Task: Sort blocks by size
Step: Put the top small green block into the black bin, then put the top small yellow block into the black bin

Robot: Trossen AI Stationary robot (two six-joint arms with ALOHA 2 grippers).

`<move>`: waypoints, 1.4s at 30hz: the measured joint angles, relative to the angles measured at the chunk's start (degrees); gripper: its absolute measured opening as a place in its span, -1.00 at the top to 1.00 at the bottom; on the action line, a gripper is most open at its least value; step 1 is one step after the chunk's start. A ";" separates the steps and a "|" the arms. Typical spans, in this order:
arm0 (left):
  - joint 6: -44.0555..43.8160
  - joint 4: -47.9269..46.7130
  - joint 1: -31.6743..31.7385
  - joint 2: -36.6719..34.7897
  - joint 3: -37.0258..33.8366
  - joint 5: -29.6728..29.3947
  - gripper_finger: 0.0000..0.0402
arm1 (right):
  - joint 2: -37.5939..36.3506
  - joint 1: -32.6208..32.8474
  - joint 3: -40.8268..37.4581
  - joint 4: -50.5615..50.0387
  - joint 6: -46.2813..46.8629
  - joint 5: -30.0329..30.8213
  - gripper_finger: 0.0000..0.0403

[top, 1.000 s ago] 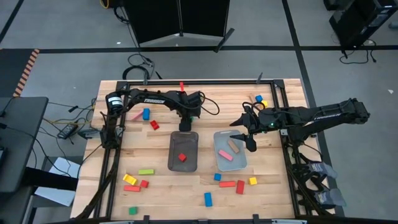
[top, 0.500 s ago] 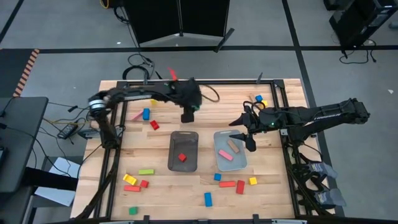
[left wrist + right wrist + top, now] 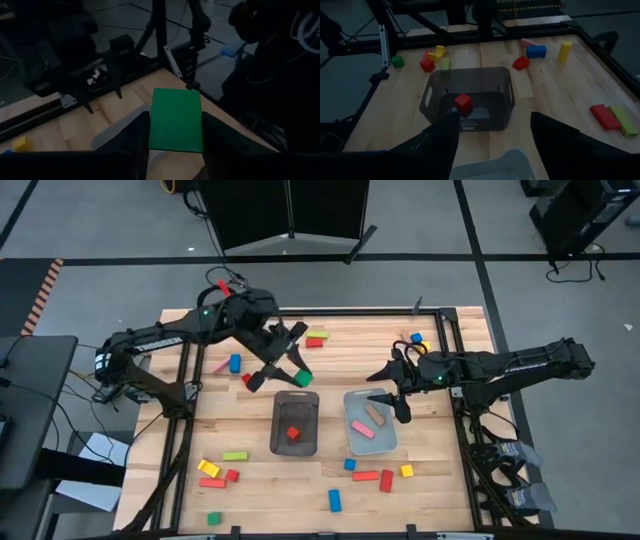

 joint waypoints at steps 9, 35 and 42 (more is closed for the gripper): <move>-19.99 15.34 -3.12 0.15 -0.02 -10.74 0.29 | 0.00 0.00 0.00 1.61 1.70 0.00 -0.26; -37.37 -15.20 -23.22 12.46 -15.14 -55.66 -0.01 | 0.00 0.02 0.00 1.96 1.84 -0.02 -0.26; -37.97 -13.16 -23.22 11.56 -15.41 -56.91 -0.87 | 0.00 0.02 0.00 1.92 1.92 -0.37 -0.26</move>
